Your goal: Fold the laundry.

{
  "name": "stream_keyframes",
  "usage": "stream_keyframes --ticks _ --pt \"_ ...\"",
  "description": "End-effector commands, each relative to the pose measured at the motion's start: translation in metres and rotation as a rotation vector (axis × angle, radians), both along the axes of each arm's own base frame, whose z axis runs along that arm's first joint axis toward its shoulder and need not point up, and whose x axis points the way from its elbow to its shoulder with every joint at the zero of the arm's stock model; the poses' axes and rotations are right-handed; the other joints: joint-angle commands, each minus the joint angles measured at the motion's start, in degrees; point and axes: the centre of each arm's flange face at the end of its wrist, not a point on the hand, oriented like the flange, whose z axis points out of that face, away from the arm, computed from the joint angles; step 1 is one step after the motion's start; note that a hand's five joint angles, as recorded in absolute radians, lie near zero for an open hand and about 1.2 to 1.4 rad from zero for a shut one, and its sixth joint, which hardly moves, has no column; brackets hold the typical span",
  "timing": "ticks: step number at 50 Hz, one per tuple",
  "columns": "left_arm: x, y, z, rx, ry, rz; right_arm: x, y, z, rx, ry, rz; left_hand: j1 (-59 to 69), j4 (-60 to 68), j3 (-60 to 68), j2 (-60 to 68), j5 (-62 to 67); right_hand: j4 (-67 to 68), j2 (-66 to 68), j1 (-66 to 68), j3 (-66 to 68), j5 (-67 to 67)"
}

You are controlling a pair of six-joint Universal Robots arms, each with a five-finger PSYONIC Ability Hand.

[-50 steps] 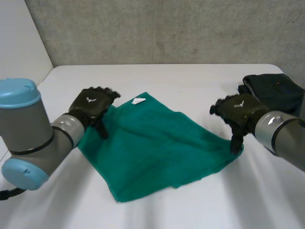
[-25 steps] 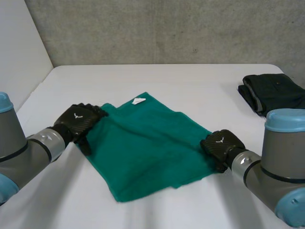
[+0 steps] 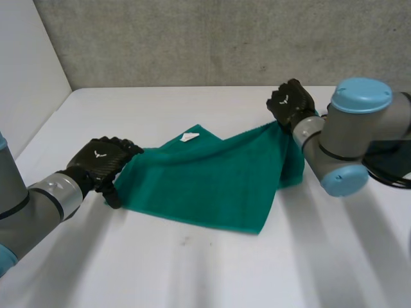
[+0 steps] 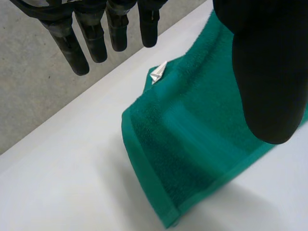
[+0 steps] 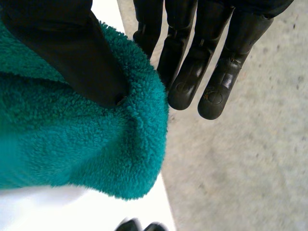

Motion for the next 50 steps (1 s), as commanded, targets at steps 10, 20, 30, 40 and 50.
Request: stream_keyframes --ticks 10,20,30,40,50 --pt "-0.008 -0.006 -0.019 -0.026 -0.01 -0.027 0.024 0.014 0.018 0.028 -0.078 0.055 6.32 6.09 5.69 6.07 5.09 -57.97 -57.06 -44.45 -57.42 -56.04" --pt "-0.013 -0.027 -0.044 -0.031 -0.082 -0.058 -0.019 0.072 0.044 0.297 -0.215 -0.035 10.02 9.79 9.4 9.78 8.8 -57.97 -57.06 -44.45 -57.42 -56.04" --pt "-0.014 -0.039 -0.065 -0.04 -0.174 -0.088 -0.055 0.115 0.009 0.464 -0.178 -0.066 11.37 11.14 10.75 11.13 10.14 -57.97 -57.06 -44.45 -57.42 -56.04" --pt "-0.016 -0.046 -0.066 -0.049 -0.173 -0.087 -0.064 0.137 -0.008 0.471 -0.178 -0.065 19.61 19.38 18.99 19.37 18.39 -57.97 -57.06 -44.45 -57.42 -56.04" --pt "-0.017 -0.051 -0.066 -0.06 -0.169 -0.087 -0.07 0.143 -0.014 0.478 -0.176 -0.077 33.9 33.67 33.28 33.66 32.68 -57.97 -57.06 -44.45 -57.42 -56.04"
